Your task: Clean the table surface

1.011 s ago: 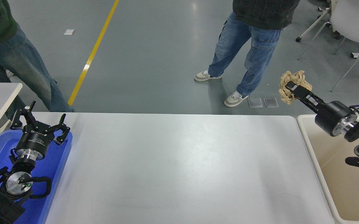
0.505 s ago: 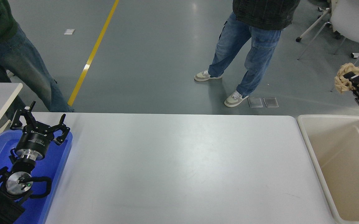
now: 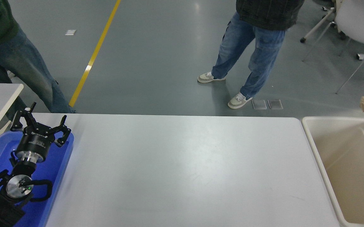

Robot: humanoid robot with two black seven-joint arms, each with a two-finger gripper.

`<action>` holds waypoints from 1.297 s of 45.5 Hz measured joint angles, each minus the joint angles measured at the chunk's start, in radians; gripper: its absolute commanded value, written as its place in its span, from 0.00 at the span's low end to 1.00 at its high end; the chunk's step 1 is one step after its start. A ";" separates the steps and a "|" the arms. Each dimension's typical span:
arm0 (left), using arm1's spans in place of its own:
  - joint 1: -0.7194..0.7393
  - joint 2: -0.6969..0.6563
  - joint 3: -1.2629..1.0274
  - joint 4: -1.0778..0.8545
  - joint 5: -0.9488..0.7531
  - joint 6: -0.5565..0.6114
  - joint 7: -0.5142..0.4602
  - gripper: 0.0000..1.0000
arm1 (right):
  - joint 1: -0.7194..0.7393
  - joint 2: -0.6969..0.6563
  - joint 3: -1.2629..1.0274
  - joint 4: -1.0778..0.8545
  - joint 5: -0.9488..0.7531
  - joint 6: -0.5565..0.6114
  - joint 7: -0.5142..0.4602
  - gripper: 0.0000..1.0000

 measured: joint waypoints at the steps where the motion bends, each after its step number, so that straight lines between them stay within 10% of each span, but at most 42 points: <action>1: 0.000 0.000 0.000 0.000 0.000 0.000 0.000 1.00 | -0.004 0.012 -0.001 -0.021 0.003 0.005 -0.001 0.00; 30: 0.000 0.000 0.000 0.000 0.000 0.000 0.000 1.00 | -0.050 0.367 -0.003 -0.584 0.039 0.096 -0.132 0.00; 57: 0.000 0.000 0.000 0.000 0.000 0.000 0.000 1.00 | -0.054 0.443 -0.002 -0.686 0.103 0.023 -0.228 0.00; 58: 0.000 0.000 0.000 0.000 0.000 0.000 0.000 1.00 | -0.054 0.443 -0.003 -0.687 0.103 0.022 -0.229 0.06; 59: 0.000 0.000 0.000 0.000 0.000 0.000 0.000 1.00 | -0.054 0.444 -0.004 -0.687 0.104 0.020 -0.229 0.33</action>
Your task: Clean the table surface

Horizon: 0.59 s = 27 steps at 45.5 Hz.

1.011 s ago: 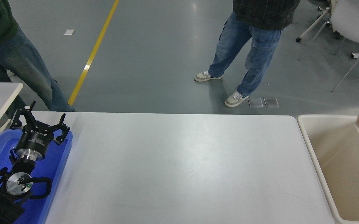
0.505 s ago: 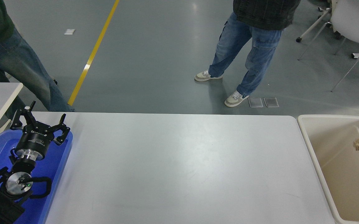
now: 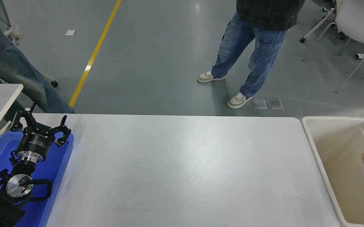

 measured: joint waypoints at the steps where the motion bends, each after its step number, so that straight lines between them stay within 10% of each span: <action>1: 0.000 0.000 0.000 0.000 0.000 0.000 0.000 1.00 | 0.000 0.001 -0.002 -0.001 0.001 -0.003 0.000 0.58; 3: 0.000 0.000 0.000 0.000 0.000 0.000 0.000 1.00 | 0.000 0.001 -0.003 -0.002 0.001 -0.013 0.000 1.00; 27: 0.000 0.000 0.000 0.000 0.000 0.000 0.000 1.00 | 0.000 0.009 0.000 -0.003 0.004 -0.111 -0.001 1.00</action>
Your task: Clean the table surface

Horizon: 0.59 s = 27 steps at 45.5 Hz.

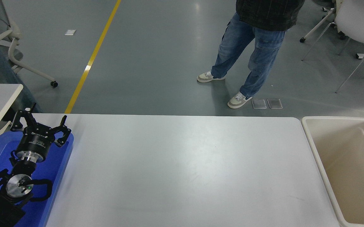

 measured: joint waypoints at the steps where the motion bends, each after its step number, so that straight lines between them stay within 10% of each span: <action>1: 0.000 0.000 0.000 0.000 0.000 0.000 0.000 1.00 | 0.000 0.000 0.000 0.000 0.000 -0.001 0.000 1.00; 27: -0.001 0.000 0.000 0.000 0.000 0.000 0.000 1.00 | 0.000 0.001 0.006 0.001 0.002 -0.001 -0.003 1.00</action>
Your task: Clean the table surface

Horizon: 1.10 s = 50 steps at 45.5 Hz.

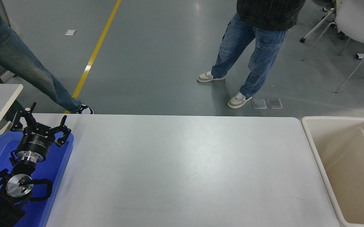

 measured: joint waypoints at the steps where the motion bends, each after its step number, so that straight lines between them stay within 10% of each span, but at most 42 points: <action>1: 0.000 0.000 0.000 0.000 0.000 0.000 0.000 1.00 | 0.000 0.000 0.000 0.000 0.001 0.000 0.000 1.00; 25: -0.001 0.000 -0.001 0.000 0.000 0.000 0.000 1.00 | 0.010 -0.050 0.114 0.131 0.062 0.054 0.009 1.00; 50: -0.001 0.000 -0.001 0.000 0.000 0.000 0.000 1.00 | -0.201 -0.117 0.767 0.736 0.061 0.331 0.028 1.00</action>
